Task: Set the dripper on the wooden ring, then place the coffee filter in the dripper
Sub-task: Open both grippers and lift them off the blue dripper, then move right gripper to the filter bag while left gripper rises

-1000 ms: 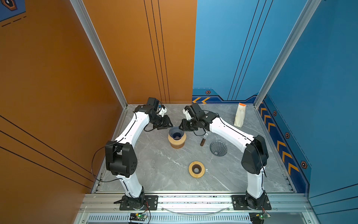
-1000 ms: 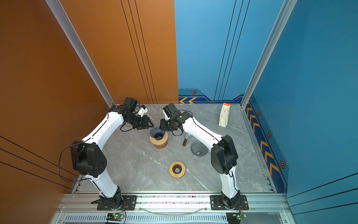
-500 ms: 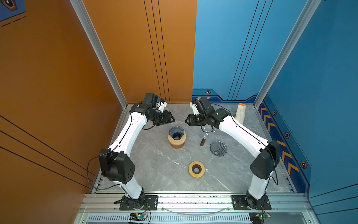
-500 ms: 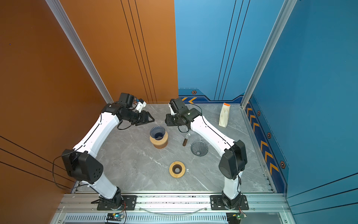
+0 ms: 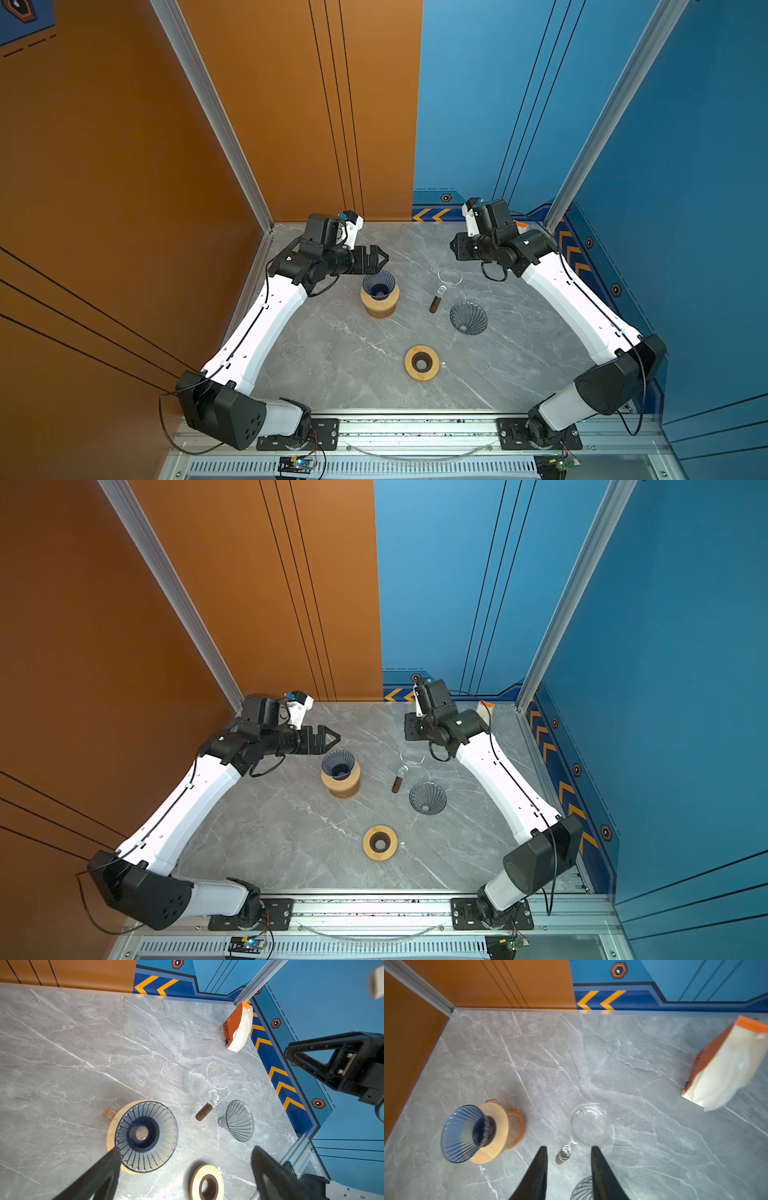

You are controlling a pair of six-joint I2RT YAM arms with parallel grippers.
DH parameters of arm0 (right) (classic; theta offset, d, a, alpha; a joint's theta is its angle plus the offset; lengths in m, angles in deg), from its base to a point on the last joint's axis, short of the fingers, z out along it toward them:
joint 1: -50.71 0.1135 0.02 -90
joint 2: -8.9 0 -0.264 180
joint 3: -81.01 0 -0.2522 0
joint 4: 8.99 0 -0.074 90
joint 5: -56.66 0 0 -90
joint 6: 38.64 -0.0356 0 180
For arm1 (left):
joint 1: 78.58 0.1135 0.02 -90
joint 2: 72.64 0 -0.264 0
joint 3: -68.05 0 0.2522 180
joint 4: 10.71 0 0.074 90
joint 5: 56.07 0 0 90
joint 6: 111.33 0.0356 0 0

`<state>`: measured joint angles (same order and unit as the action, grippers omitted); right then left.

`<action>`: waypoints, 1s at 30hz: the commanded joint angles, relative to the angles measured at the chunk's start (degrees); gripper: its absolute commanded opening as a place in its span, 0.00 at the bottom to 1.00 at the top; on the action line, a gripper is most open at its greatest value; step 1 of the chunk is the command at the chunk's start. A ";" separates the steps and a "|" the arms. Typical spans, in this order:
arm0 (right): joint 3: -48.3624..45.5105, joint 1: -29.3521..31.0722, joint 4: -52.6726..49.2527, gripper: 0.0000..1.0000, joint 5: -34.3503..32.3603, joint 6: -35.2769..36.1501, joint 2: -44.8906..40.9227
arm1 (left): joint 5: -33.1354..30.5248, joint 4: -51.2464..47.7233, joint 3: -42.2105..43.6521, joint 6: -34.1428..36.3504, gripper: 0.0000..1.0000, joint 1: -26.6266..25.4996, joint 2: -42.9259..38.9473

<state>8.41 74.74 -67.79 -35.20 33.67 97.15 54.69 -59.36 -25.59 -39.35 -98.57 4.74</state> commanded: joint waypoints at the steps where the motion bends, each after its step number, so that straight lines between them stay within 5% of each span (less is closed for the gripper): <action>1: -3.46 -3.51 -2.16 0.32 -2.52 1.91 -2.15 | -1.54 6.11 2.94 0.09 1.00 -1.80 -2.02; 20: -17.69 -24.14 9.85 0.26 -2.12 2.37 -4.38 | -4.53 16.37 11.21 -2.44 0.98 -8.76 -2.33; 30: -17.04 -27.65 20.49 0.19 -3.78 6.56 2.68 | -5.05 18.54 11.61 -3.62 0.98 -9.71 -0.18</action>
<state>-8.83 47.68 -51.55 -38.55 38.17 97.43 50.53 -41.83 -14.71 -42.41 -107.44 4.13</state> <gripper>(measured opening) 0.194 0.978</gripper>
